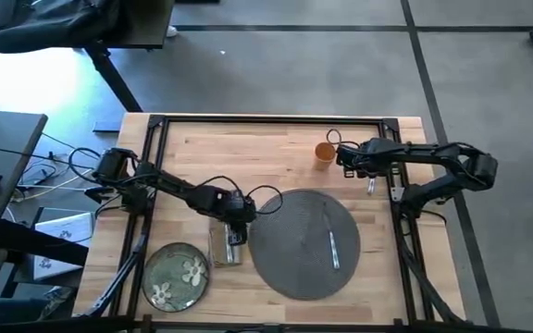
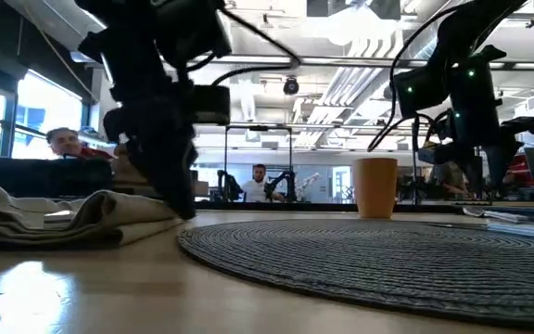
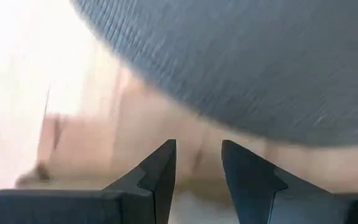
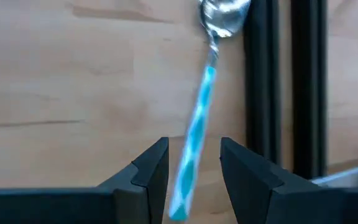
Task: Set table place
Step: Adjust the gray table mat
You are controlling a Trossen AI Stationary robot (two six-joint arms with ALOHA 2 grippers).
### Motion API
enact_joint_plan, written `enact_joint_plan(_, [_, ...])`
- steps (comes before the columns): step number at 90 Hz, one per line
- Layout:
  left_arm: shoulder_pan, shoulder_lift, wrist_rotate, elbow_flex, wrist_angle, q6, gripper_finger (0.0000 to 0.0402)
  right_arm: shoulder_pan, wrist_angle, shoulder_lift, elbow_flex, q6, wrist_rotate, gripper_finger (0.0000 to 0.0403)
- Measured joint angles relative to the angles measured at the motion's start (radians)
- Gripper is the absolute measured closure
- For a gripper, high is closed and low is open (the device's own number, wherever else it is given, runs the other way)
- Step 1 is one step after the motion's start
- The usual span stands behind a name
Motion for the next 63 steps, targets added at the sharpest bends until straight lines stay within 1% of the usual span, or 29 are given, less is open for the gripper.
enact_joint_plan(12, [-0.005, -0.008, -0.001, 0.000, 0.005, 0.000, 0.0287, 0.000, -0.006, 0.000, 0.000, -0.011, 0.000, 0.0281])
enact_joint_plan(27, [-0.021, -0.029, 0.019, 0.000, 0.157, 0.027, 0.0287, 0.000, 0.001, 0.000, 0.000, -0.021, 0.000, 0.0281])
enact_joint_plan(40, [-0.029, -0.014, 0.054, 0.000, 0.271, 0.112, 0.0287, 0.000, 0.009, 0.000, 0.000, -0.026, 0.007, 0.0281])
enact_joint_plan(47, [-0.027, 0.009, 0.070, 0.000, 0.274, 0.140, 0.0287, 0.000, 0.021, 0.000, 0.000, -0.026, 0.008, 0.0281])
enact_joint_plan(63, [-0.010, 0.079, 0.088, 0.000, 0.255, 0.136, 0.0287, 0.000, 0.038, 0.000, 0.000, -0.026, 0.008, 0.0281])
